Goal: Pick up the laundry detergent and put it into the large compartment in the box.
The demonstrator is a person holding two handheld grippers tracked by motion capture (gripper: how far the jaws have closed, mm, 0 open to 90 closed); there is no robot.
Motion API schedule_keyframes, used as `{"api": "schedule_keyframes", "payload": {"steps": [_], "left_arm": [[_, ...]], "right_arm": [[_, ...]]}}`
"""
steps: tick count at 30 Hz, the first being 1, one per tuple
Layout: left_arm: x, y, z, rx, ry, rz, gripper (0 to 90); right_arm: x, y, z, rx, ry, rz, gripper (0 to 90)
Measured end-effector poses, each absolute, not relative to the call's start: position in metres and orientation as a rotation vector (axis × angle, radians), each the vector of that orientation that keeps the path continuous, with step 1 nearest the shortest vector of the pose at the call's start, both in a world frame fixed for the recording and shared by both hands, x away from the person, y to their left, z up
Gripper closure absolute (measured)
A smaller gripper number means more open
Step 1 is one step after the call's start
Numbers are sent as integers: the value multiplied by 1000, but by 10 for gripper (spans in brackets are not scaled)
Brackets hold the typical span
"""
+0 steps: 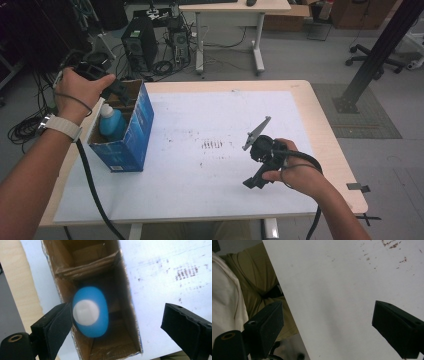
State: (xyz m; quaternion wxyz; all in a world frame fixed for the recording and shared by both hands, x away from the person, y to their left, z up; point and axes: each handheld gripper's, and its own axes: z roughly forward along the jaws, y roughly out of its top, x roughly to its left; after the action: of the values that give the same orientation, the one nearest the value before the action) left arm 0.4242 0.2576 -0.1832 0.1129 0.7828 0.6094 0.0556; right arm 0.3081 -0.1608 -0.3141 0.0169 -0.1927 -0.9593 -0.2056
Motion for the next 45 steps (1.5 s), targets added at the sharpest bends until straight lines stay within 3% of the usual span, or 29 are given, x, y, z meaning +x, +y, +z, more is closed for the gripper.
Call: {"api": "schedule_keyframes", "payload": {"steps": [20,45], "left_arm": [[418,231,-148,2367,1581,220,98],[409,176,-144,2552,1207,170,87]], "right_arm": [[307,-160,-313,-600,-2981,-628,108],[303,-162,-310,-618,-2983,-634,108]]}}
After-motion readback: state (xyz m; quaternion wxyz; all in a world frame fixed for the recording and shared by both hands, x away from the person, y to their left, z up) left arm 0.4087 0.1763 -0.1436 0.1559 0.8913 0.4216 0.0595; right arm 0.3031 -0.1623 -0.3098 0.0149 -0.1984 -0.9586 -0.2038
